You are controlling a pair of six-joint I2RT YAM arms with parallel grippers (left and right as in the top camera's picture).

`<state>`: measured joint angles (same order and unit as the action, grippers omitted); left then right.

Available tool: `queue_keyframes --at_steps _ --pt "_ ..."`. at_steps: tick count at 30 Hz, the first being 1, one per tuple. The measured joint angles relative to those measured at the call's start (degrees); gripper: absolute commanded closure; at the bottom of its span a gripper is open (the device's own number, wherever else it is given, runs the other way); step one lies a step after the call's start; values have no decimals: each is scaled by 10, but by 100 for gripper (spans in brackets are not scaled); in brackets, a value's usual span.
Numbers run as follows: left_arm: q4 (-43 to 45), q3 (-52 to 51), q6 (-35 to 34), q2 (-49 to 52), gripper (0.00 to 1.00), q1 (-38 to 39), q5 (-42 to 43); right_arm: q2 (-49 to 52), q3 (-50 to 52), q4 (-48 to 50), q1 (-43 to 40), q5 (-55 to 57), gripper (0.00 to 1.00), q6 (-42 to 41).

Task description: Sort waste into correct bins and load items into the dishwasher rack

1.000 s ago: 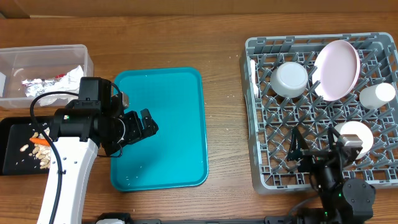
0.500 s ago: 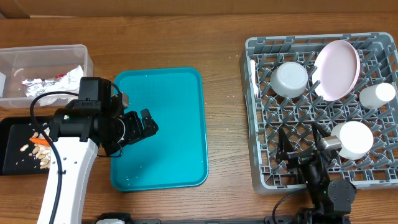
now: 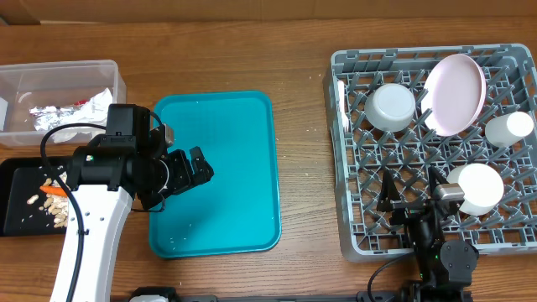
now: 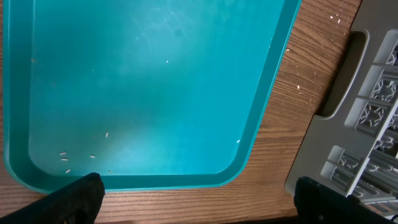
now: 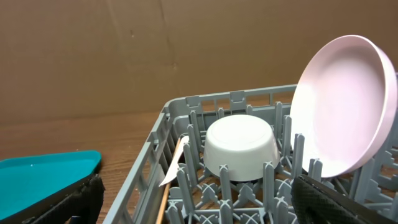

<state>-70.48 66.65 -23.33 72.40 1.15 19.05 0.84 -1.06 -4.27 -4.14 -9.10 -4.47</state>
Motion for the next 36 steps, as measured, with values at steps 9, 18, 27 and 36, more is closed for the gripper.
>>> queue_keyframes --at_steps 9,18,27,36 --pt "0 0 0 0 0 0 0 0 0 0 0 4 0 0" --pt "0 0 0 0 0 0 0 0 0 0 0 5 0 0" --pt "0 0 0 0 0 0 0 0 0 0 0 5 0 0" --pt "-10 0 20 0 0 0 -35 0 0 0 0 5 0 0"
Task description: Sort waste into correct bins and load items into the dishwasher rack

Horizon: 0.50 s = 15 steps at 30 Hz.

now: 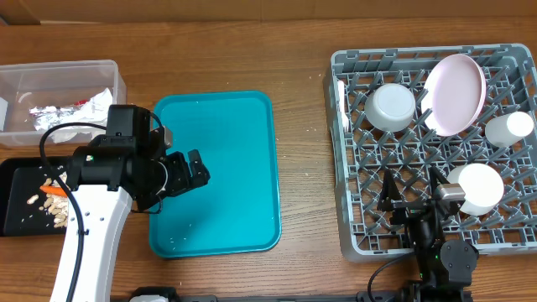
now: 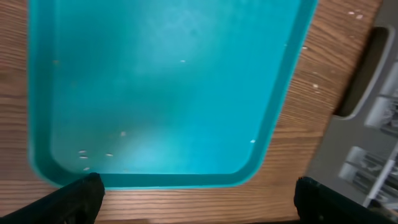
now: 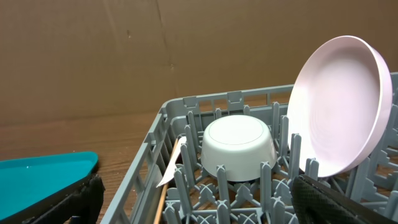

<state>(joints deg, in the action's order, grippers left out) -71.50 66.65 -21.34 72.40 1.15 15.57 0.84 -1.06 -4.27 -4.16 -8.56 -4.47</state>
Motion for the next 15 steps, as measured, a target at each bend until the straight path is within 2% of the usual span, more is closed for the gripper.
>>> queue_keyframes --at_steps 5,15 --pt "70 -31 22 -24 0 18 -17 0 0 0 0 0 0 0" --pt "424 -266 79 -201 0 40 -17 0 0 0 -1 0 0 0"
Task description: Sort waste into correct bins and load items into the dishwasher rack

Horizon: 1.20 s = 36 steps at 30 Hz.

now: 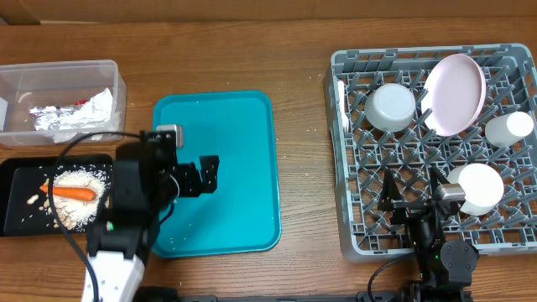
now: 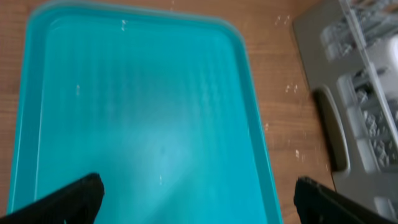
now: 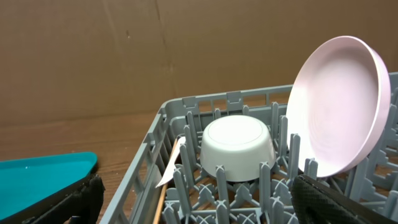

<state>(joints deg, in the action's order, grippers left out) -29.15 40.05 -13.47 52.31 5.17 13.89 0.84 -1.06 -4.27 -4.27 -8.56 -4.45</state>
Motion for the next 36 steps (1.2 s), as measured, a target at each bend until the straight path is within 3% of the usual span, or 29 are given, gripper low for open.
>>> queue_keyframes --at_steps 7,16,24,30,36 --pt "160 -165 34 -156 0 0 0 0 0 0 -2 0 0 0" --pt "245 -289 68 -360 0 0 -17 0 0 0 -2 0 0 0" --pt "353 -380 70 -454 0 0 -61 0 0 0 -2 0 0 0" --pt "356 -395 70 -496 0 -4 -105 0 0 0 -2 0 0 0" --pt "278 -395 70 -515 0 -29 -126 0 0 0 -2 0 0 0"
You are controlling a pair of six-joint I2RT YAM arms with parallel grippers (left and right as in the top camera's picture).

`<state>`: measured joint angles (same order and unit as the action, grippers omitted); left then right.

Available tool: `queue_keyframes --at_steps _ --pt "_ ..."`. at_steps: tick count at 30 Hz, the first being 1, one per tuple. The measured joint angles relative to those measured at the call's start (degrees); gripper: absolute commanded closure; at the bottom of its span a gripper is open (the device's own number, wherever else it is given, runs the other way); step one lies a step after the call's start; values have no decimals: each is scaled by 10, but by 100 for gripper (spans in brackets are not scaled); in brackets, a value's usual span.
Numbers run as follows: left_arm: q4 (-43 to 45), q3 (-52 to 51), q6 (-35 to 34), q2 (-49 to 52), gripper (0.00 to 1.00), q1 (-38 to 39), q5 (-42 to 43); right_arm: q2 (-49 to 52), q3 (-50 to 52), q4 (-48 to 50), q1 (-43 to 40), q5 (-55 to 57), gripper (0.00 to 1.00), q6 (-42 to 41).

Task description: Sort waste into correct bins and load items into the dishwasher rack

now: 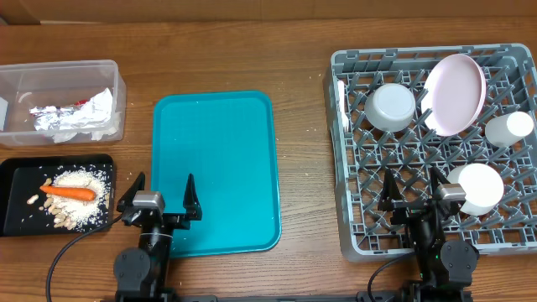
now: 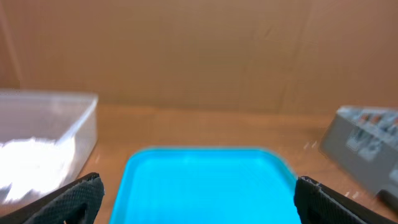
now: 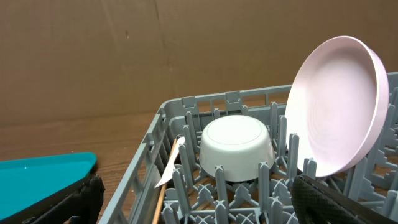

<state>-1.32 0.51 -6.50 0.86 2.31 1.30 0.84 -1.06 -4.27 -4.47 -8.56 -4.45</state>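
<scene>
The teal tray (image 1: 214, 168) lies bare at the middle of the table. My left gripper (image 1: 162, 195) stands open and empty at its near left corner, looking level over the tray (image 2: 205, 180). The grey rack (image 1: 352, 235) holds a pink plate (image 1: 456, 81), an upturned white bowl (image 1: 393, 106), a white cup (image 1: 509, 127) and a second white bowl (image 1: 476, 186). My right gripper (image 1: 411, 189) is open and empty over the rack's front part, facing the bowl (image 3: 236, 146) and the plate (image 3: 339, 109).
A clear bin (image 1: 59, 101) with foil wrappers stands at the far left. In front of it a black tray (image 1: 17, 214) holds a carrot and rice. A thin white-tipped utensil (image 1: 341, 105) lies along the rack's left wall.
My left arm, which reached over the tray's left side with the gripper pointing down, is now folded back at the table's front edge and looks level. The right arm has not moved.
My left arm first stretched over the black tray with its open gripper above the teal tray's left part. It was then a little further back, then nearer the front, and now rests at the front edge. The right gripper stayed open over the rack throughout.
</scene>
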Motion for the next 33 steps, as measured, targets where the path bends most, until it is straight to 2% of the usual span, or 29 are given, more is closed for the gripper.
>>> queue_keyframes --at_steps 2,10,33 --pt "-30 0 1 0 0 -5 -3 0 0 0 0 0 0 0" --pt "-31 0 5 0 0 -28 -3 0 0 0 0 0 0 0" --pt "-31 0 5 0 0 -28 -3 0 0 0 0 0 0 0"
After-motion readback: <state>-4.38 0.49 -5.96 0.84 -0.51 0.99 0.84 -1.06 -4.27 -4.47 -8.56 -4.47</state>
